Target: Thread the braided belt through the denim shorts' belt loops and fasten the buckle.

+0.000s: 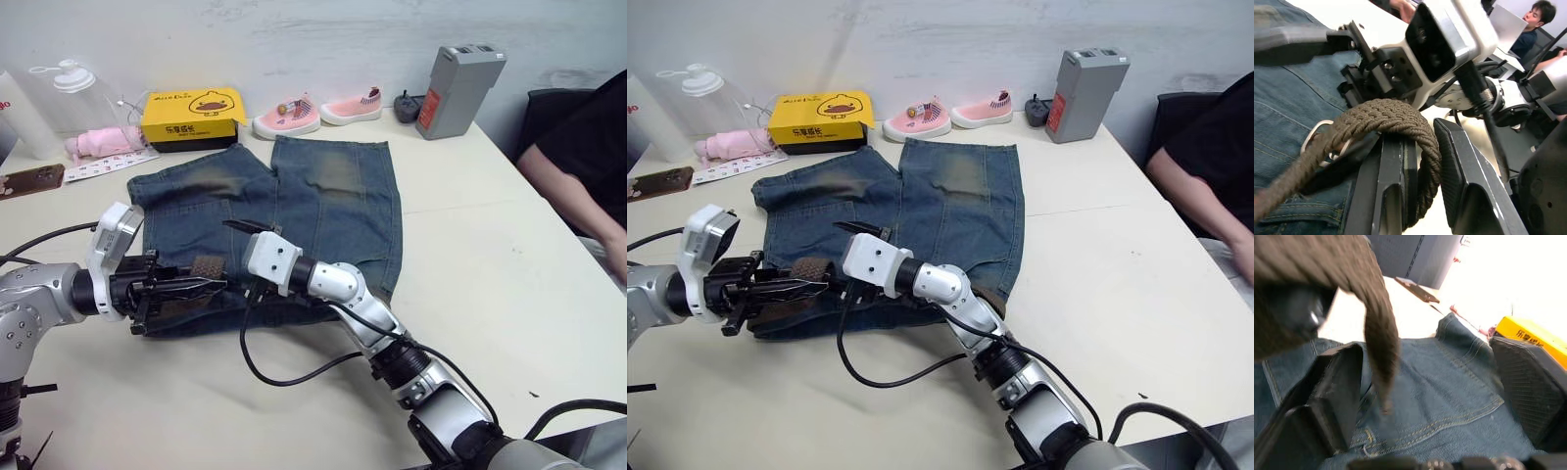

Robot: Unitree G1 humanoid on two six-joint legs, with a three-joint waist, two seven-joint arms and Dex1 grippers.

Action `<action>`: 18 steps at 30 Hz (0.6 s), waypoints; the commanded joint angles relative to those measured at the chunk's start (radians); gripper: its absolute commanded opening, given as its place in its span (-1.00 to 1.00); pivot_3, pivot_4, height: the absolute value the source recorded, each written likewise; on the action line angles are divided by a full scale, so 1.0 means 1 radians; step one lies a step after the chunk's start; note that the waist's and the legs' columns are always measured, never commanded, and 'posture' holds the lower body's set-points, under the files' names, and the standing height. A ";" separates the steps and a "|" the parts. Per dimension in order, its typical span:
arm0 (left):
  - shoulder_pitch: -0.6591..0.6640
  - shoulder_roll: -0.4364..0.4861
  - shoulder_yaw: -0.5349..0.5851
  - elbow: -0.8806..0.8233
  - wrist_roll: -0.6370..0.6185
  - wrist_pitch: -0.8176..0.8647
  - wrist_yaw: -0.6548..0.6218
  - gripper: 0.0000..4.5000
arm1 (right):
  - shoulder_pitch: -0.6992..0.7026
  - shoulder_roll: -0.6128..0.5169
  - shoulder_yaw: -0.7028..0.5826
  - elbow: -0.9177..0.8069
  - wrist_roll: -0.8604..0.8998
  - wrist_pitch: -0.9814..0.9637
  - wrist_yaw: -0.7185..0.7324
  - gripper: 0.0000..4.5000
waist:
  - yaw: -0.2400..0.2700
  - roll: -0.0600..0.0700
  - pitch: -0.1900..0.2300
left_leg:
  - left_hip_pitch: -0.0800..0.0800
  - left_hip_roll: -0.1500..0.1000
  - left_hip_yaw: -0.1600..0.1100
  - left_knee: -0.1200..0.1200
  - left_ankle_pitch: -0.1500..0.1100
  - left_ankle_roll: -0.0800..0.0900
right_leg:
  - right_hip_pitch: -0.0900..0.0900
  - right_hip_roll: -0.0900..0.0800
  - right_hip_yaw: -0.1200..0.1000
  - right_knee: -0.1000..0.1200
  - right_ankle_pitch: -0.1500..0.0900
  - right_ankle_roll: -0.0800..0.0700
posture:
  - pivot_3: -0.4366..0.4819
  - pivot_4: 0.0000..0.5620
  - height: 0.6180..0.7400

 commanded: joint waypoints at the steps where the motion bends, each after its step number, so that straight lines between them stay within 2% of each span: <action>1: -0.002 0.019 0.016 -0.016 -0.009 -0.009 -0.022 -0.59 | -0.003 0.015 -0.009 -0.029 0.023 -0.021 0.016 -0.05 | -0.001 0.000 0.000 | 0.000 0.000 0.000 0.000 0.000 0.000 | 0.000 0.000 0.000 0.000 -0.001 -0.002 | -0.05 -0.47 -0.71; 5: -0.004 0.022 0.011 -0.010 0.002 -0.014 -0.030 -0.59 | -0.001 0.020 -0.017 -0.037 0.031 -0.009 0.016 -0.86 | -0.003 0.000 0.000 | 0.000 0.001 0.000 0.000 -0.001 -0.001 | -0.002 -0.001 0.000 0.004 -0.003 -0.006 | -0.05 -0.47 -0.71; 6: -0.004 0.022 0.010 -0.009 0.003 -0.015 -0.031 -0.59 | -0.001 0.021 -0.020 -0.038 0.033 -0.007 0.014 -0.96 | -0.004 -0.001 0.000 | 0.000 0.001 0.000 0.000 -0.001 -0.001 | -0.002 -0.002 0.001 0.005 -0.003 -0.006 | -0.05 -0.47 -0.71; 11: 0.003 0.034 0.002 0.002 0.033 -0.019 -0.035 -0.59 | -0.010 0.018 -0.030 -0.038 0.027 0.002 -0.001 -0.96 | -0.005 -0.001 -0.001 | 0.000 0.001 0.001 0.000 -0.001 -0.002 | -0.004 -0.004 0.001 0.007 -0.004 -0.007 | -0.05 -0.47 -0.71; 14: -0.006 0.047 0.003 0.023 0.041 -0.011 -0.033 -0.24 | -0.017 0.006 -0.042 -0.032 0.000 0.006 -0.034 -1.00 | -0.004 -0.001 -0.001 | 0.000 0.001 0.001 0.000 -0.001 -0.002 | -0.004 -0.003 0.001 0.008 -0.004 -0.008 | -0.05 -0.47 -0.71; 18: -0.013 0.066 0.028 0.051 0.096 -0.052 -0.008 0.46 | -0.035 -0.031 -0.053 -0.031 -0.077 0.020 -0.094 -1.00 | -0.003 -0.001 -0.001 | 0.000 0.001 0.001 0.000 -0.001 -0.002 | -0.005 -0.003 0.001 0.008 -0.004 -0.008 | -0.05 -0.47 -0.71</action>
